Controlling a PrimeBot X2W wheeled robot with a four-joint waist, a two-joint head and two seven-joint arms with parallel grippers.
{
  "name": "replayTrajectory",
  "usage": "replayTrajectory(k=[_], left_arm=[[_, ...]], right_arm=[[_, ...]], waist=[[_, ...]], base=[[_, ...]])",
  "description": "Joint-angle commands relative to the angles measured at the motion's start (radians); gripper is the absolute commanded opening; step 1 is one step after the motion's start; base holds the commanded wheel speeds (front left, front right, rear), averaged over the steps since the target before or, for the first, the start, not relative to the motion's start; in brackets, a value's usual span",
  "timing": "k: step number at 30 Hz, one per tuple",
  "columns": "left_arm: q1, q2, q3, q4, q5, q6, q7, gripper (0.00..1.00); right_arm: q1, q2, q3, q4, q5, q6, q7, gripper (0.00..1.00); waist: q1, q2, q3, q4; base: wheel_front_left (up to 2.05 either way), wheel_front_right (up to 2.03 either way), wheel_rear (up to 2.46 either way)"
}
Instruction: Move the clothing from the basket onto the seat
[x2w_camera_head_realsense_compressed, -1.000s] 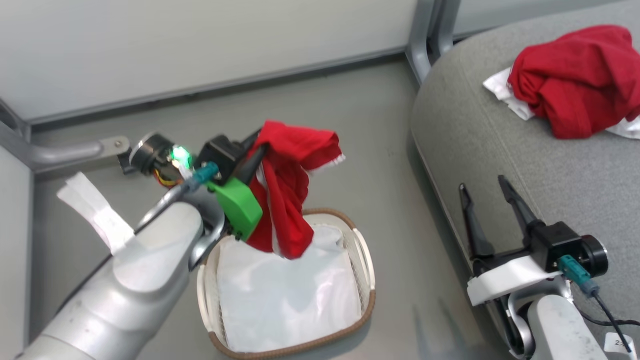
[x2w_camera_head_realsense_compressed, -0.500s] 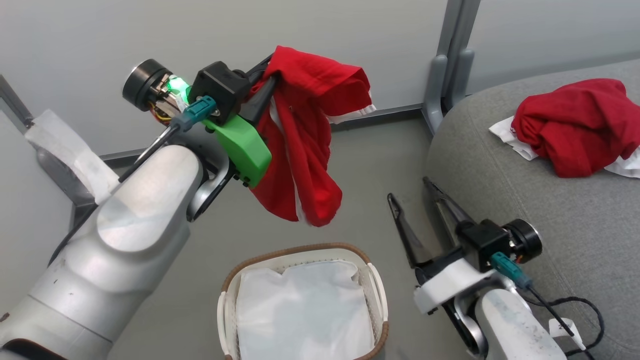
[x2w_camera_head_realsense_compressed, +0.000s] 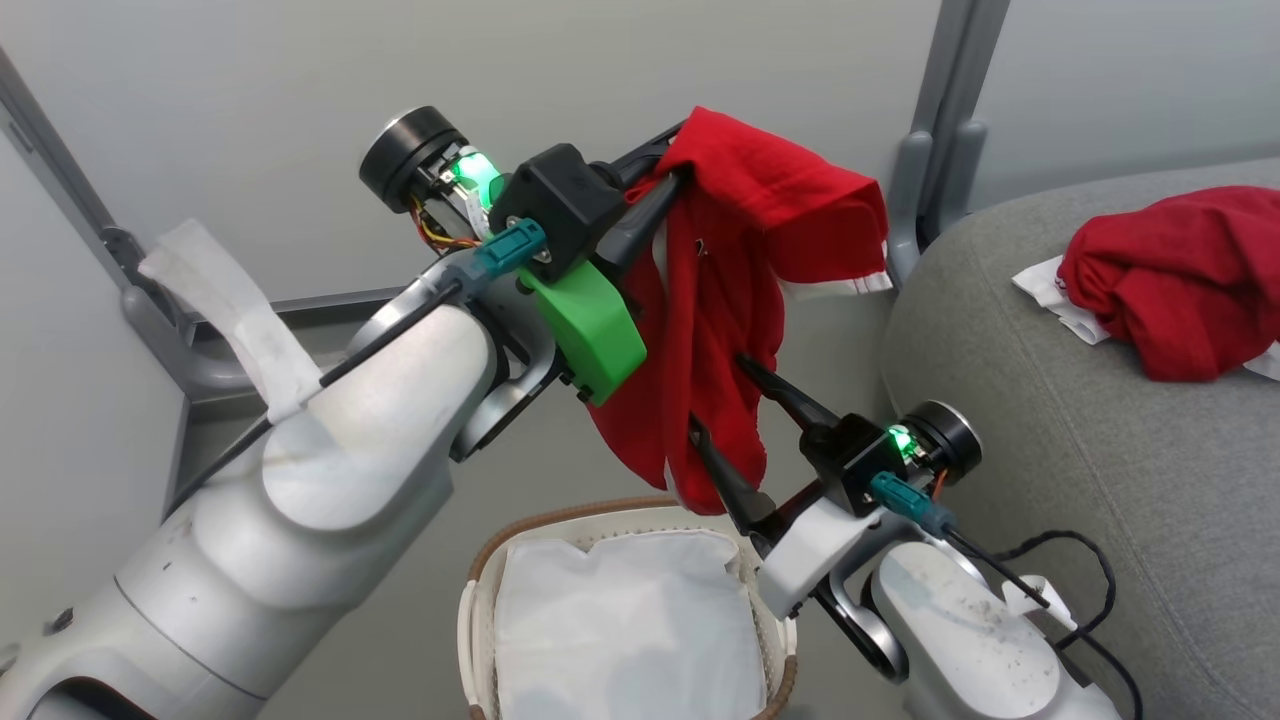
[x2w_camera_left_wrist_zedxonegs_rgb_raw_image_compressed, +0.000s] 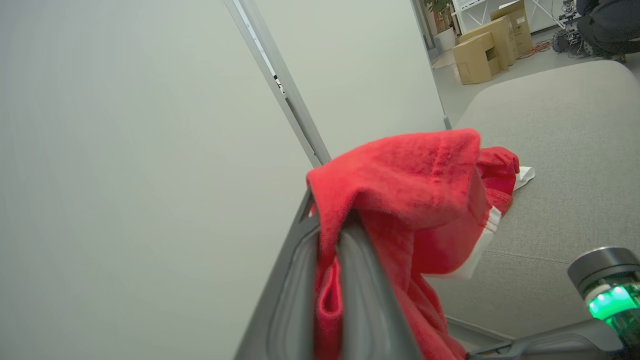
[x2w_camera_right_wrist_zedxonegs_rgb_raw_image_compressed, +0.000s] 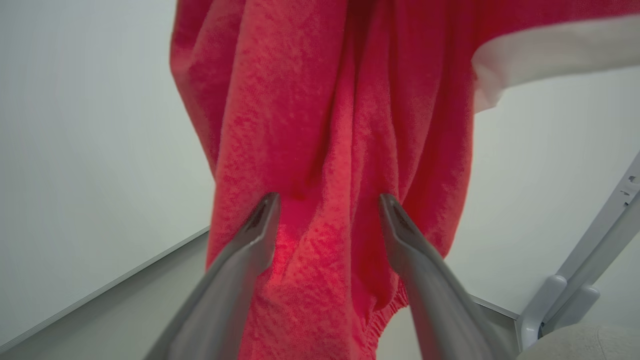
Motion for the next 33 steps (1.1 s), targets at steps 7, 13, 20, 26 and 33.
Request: replayTrajectory(k=[7,13,20,26,33], left_arm=[[-0.018,-0.012,-0.030,-0.073,-0.019,-0.001,0.023,0.00],[0.005,-0.009,-0.035,-0.098,-0.034,0.006,0.038,0.00],[0.069,0.027,-0.005,-0.059,-0.075,0.042,0.026,0.00],[0.173,0.046,0.030,-0.013,-0.129,0.081,-0.030,1.00],[0.311,0.033,0.030,0.020,-0.176,0.102,-0.103,1.00]], right_arm=[[-0.076,-0.004,0.027,0.096,0.051,-0.001,-0.005,1.00],[-0.118,-0.004,0.061,0.138,0.087,-0.001,-0.005,0.00],[-0.103,-0.004,0.072,0.124,0.093,-0.001,-0.005,0.00],[-0.088,-0.004,0.036,0.076,0.075,-0.001,-0.005,0.00],[-0.052,-0.004,-0.048,0.010,0.026,-0.001,-0.005,0.00]], waist=[[0.0000,0.0000,-0.008,0.038],[0.0000,0.0000,-0.011,0.054],[0.0000,0.0000,-0.010,0.048],[0.0000,0.0000,-0.007,0.029],[0.0000,0.0000,0.000,0.019]], base=[[0.00,0.00,0.00],[0.00,0.00,0.00],[0.00,0.00,0.00],[0.00,0.00,0.00],[0.00,0.00,0.00]])
